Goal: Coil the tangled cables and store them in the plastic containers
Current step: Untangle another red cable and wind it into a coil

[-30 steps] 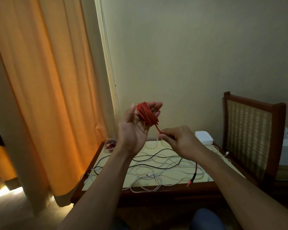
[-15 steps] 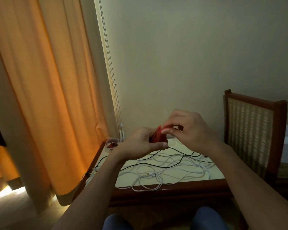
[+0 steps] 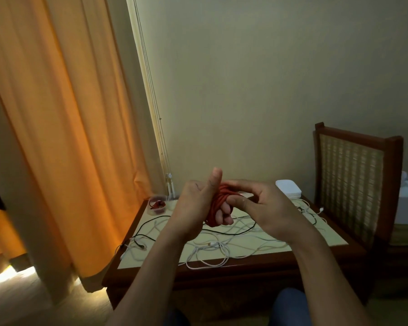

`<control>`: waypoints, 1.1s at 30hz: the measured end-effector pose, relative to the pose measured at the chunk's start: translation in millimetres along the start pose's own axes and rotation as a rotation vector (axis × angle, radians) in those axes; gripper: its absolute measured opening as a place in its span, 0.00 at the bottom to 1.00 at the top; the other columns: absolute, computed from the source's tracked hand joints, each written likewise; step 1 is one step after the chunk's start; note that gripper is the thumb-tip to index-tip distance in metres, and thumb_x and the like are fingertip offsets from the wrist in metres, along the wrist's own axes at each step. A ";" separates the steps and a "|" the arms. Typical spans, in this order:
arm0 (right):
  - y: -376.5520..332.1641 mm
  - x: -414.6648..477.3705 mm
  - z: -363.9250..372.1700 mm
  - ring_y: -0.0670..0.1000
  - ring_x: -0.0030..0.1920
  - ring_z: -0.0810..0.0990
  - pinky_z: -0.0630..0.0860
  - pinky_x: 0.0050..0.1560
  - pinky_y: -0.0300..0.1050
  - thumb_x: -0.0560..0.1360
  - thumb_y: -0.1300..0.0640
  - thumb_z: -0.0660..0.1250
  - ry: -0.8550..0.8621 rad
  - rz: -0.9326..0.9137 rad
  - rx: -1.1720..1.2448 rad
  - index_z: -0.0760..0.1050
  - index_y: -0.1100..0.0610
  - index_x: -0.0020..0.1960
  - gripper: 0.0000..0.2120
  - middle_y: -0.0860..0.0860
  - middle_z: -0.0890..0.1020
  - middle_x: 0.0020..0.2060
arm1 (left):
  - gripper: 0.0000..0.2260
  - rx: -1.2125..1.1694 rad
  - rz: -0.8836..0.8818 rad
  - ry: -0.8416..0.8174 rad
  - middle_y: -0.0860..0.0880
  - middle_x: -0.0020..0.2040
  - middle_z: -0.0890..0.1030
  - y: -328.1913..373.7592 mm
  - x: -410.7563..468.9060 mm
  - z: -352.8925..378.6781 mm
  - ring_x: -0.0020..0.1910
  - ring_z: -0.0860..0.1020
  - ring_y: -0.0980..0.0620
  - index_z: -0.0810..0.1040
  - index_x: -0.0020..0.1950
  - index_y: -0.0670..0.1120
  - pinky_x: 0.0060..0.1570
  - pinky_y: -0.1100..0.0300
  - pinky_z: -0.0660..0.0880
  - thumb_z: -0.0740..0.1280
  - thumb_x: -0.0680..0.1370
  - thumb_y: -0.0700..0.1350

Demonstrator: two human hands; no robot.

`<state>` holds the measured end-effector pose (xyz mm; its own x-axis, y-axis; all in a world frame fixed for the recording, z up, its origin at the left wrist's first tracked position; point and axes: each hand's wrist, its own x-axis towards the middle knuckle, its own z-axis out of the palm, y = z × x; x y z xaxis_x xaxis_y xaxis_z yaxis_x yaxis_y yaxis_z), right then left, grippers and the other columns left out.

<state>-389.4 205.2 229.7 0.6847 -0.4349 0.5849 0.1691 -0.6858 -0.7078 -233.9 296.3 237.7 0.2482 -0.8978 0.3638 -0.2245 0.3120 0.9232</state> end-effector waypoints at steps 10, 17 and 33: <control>3.5 -5.1 10.8 0.41 0.52 0.84 0.78 0.58 0.42 0.77 0.54 0.72 0.212 0.059 -0.104 0.84 0.46 0.55 0.08 0.38 0.86 0.47 | 0.37 0.119 -0.090 0.357 0.44 0.27 0.78 0.9 -8.0 22.4 0.26 0.76 0.51 0.77 0.36 0.36 0.36 0.58 0.76 0.51 0.81 0.67; 4.1 -9.7 11.0 0.38 0.48 0.84 0.77 0.52 0.32 0.77 0.57 0.72 0.345 0.068 -0.050 0.82 0.38 0.47 0.12 0.35 0.86 0.42 | 0.14 0.167 0.086 0.147 0.53 0.42 0.84 -10.6 -19.3 12.8 0.42 0.80 0.61 0.85 0.54 0.48 0.44 0.68 0.76 0.59 0.85 0.49; 2.5 -25.6 8.0 0.47 0.27 0.68 0.67 0.25 0.38 0.82 0.59 0.64 0.340 0.141 0.128 0.83 0.44 0.54 0.12 0.43 0.75 0.25 | 0.10 0.356 0.134 0.299 0.55 0.44 0.84 -18.1 -37.2 28.6 0.47 0.81 0.60 0.82 0.58 0.53 0.47 0.66 0.77 0.61 0.85 0.47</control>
<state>-400.8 219.2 209.8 0.4369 -0.7033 0.5609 0.1918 -0.5364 -0.8219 -266.0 315.2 203.8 0.4434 -0.7120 0.5445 -0.5683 0.2465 0.7850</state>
